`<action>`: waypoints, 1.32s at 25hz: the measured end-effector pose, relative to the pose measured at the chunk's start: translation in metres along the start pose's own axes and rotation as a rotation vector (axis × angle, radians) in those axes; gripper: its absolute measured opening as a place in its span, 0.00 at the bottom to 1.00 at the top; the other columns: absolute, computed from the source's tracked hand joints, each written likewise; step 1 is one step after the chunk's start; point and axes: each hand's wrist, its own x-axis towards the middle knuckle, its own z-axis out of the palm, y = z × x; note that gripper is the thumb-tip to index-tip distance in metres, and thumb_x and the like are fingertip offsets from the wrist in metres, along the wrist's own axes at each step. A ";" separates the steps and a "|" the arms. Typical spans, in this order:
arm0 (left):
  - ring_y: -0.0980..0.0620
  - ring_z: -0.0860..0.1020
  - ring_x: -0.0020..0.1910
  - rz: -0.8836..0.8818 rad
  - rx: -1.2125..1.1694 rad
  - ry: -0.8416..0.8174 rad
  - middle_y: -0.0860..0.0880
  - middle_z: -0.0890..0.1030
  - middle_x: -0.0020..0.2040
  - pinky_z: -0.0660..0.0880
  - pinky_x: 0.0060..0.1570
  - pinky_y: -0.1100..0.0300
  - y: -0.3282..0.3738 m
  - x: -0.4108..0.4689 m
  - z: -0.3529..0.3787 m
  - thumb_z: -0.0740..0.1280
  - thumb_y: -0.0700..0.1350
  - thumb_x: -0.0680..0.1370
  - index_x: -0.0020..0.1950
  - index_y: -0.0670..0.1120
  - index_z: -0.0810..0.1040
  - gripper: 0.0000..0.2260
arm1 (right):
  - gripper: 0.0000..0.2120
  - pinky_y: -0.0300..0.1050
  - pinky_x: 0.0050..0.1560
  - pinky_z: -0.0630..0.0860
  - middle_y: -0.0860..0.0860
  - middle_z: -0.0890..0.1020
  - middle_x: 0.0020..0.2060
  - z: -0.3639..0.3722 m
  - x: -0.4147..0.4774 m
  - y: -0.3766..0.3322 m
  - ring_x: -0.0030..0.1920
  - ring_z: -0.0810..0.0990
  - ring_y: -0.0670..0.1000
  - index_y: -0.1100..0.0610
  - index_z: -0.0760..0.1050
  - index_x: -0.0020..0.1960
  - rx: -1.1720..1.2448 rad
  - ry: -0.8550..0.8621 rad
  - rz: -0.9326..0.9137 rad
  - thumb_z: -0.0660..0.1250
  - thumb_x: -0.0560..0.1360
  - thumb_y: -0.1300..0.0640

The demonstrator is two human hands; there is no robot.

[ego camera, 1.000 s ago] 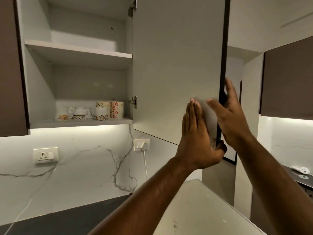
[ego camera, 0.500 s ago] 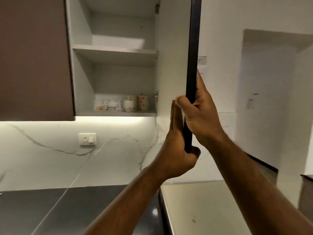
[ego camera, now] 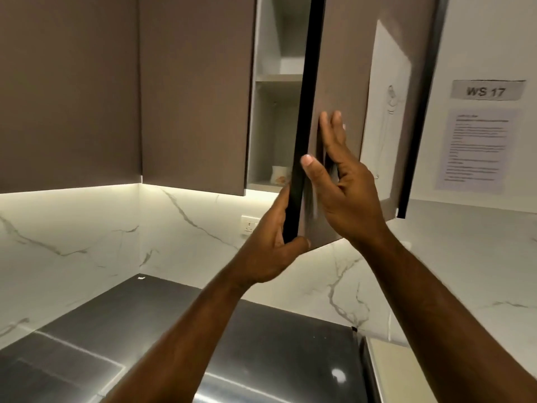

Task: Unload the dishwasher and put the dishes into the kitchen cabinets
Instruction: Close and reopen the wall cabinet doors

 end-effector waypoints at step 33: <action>0.47 0.43 0.79 0.177 1.013 0.336 0.47 0.45 0.80 0.48 0.76 0.43 -0.308 0.188 -0.139 0.46 0.58 0.82 0.80 0.46 0.44 0.29 | 0.29 0.56 0.78 0.46 0.56 0.53 0.79 0.218 0.079 0.263 0.79 0.48 0.55 0.58 0.54 0.79 -0.893 -0.022 -0.223 0.53 0.82 0.47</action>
